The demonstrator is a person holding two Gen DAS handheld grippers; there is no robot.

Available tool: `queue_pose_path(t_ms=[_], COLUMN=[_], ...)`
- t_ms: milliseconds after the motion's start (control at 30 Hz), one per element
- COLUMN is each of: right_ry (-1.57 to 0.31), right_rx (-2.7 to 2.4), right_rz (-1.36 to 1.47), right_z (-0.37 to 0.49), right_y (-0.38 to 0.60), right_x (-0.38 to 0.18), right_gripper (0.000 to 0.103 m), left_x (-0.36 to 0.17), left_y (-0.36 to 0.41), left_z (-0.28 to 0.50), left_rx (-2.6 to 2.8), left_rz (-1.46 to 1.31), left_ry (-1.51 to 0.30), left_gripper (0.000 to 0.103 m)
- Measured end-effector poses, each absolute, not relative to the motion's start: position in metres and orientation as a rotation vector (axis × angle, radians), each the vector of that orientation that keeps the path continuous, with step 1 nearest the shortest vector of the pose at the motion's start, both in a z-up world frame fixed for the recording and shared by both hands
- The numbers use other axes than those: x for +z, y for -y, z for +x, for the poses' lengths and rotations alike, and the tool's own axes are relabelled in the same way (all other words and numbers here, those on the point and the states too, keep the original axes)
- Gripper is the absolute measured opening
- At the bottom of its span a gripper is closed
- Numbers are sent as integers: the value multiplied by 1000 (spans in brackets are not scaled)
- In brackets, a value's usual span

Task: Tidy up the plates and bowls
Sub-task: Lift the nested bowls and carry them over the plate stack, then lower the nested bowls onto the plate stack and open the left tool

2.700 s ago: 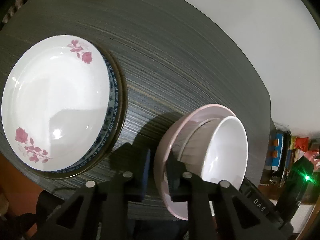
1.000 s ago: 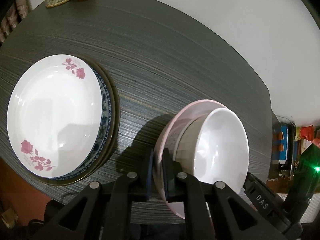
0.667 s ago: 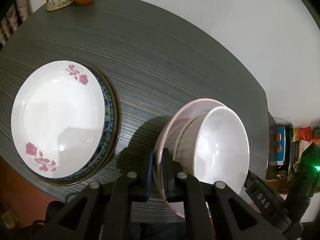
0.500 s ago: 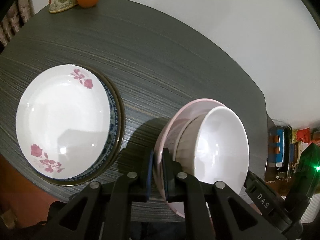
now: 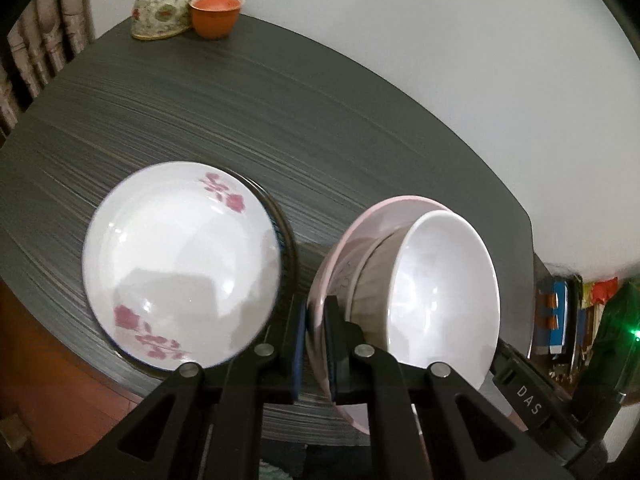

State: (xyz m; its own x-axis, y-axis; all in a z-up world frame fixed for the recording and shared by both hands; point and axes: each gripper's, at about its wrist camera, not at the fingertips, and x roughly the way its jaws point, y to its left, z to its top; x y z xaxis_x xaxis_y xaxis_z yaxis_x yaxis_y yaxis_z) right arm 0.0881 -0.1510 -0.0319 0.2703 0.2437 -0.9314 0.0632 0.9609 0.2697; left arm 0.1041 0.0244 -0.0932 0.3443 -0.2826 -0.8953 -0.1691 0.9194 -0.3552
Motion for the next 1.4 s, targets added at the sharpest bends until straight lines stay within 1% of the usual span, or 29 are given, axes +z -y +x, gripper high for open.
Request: queue_pose_path(t_ms=[567, 1200, 1400], right_ry=[-1306, -1346, -1354], right_rx=[233, 294, 302], right_rz=[215, 142, 129], right_z=[97, 108, 107], right_y=[76, 12, 6], right_x=[-17, -37, -41], right_gripper=[10, 10, 10], left_x=[-88, -118, -128], left_y=[-95, -152, -152], left_z=[95, 92, 95], left_rx=[32, 106, 115], left_rz=[-481, -538, -547], left_ry=[-1191, -1212, -1221], left_gripper=[7, 7, 7])
